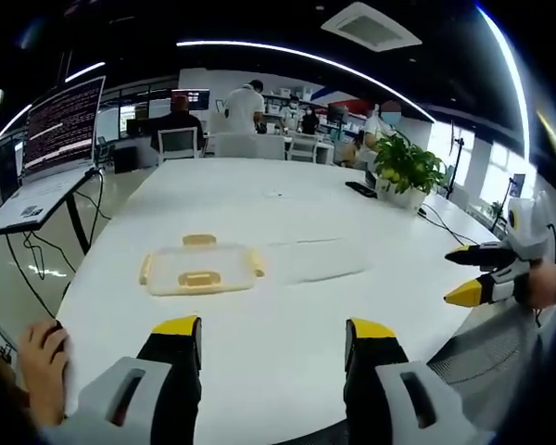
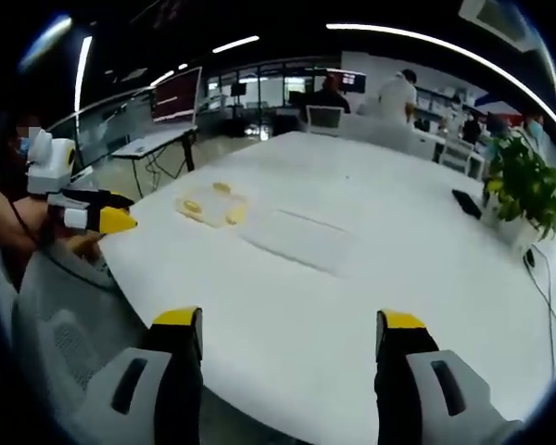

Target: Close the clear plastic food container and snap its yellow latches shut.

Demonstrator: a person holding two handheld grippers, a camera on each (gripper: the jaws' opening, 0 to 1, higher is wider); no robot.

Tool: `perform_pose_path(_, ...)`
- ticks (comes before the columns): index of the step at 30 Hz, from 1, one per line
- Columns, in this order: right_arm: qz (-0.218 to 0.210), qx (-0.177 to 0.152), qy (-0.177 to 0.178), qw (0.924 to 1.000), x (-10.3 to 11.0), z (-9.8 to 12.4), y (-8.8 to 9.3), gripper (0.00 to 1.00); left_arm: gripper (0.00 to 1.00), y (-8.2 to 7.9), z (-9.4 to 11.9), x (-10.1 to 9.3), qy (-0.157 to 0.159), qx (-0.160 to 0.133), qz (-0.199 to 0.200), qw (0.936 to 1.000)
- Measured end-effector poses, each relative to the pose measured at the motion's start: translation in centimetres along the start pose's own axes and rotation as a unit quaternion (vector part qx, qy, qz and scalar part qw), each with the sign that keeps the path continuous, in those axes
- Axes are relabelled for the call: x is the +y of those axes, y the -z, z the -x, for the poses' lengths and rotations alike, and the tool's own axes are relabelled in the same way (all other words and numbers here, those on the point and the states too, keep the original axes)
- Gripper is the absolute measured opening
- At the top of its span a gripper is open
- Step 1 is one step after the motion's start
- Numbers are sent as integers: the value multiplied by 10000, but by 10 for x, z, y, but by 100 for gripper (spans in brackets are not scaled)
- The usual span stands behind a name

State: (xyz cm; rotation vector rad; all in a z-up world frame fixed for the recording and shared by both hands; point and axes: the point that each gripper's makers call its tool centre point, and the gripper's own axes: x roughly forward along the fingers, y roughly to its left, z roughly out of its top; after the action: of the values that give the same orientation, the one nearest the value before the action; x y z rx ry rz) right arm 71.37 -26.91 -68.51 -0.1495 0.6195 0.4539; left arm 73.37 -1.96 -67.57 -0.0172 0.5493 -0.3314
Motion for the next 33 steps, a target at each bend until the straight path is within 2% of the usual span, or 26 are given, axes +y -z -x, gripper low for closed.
perform_pose_path(4,366,113,-159,9991,9,-5,0,75,58,1,-5,-3,92,84,-65,9999)
perform_pose_path(13,474,237,-548,9971,19,-29,-17,74,58,7,-20,9,189,279,23,9994)
perform_pose_path(19,693,244,-743,9945,22,-51,-34,74,57,7,-32,29,322,389,-335,9982)
perform_pose_path(23,804,210,-831,9931,24,-66,-45,74,57,2,-38,48,324,393,-402,9979)
perform_pose_path(33,1012,201,-1056,9890,32,-93,-67,74,57,-1,-52,71,446,511,-653,9956)
